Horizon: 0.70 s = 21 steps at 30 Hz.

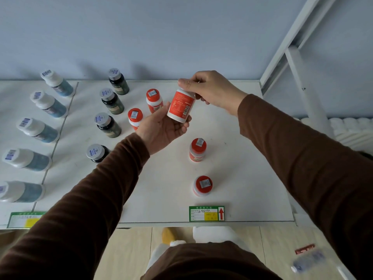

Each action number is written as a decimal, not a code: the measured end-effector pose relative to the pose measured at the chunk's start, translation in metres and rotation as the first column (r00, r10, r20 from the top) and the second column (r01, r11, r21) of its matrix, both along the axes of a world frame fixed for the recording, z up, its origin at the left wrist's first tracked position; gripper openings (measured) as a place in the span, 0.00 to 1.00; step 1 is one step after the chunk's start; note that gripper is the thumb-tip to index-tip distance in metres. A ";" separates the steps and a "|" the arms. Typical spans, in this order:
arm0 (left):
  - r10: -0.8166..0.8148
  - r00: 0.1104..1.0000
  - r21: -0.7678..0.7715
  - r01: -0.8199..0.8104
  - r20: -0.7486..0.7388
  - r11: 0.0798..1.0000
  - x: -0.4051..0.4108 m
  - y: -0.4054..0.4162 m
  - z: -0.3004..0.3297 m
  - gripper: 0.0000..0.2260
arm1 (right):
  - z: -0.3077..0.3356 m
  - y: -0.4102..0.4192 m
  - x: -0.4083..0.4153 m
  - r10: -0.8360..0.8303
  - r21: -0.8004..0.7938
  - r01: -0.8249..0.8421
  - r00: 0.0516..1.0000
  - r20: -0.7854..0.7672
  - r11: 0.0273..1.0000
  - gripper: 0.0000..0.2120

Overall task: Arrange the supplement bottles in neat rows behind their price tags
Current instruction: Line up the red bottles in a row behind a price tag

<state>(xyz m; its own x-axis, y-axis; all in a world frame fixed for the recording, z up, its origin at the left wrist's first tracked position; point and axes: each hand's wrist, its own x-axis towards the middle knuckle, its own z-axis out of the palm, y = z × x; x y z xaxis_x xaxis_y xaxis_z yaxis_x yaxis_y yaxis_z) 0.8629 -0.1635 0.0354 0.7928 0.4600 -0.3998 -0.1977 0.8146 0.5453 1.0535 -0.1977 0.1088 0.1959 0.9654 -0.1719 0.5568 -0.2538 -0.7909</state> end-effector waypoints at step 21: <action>0.583 0.387 0.424 0.902 -0.715 -0.079 0.019 0.010 -0.013 0.24 | -0.058 -0.012 0.007 0.292 -0.111 -0.277 0.795 0.531 0.954 0.18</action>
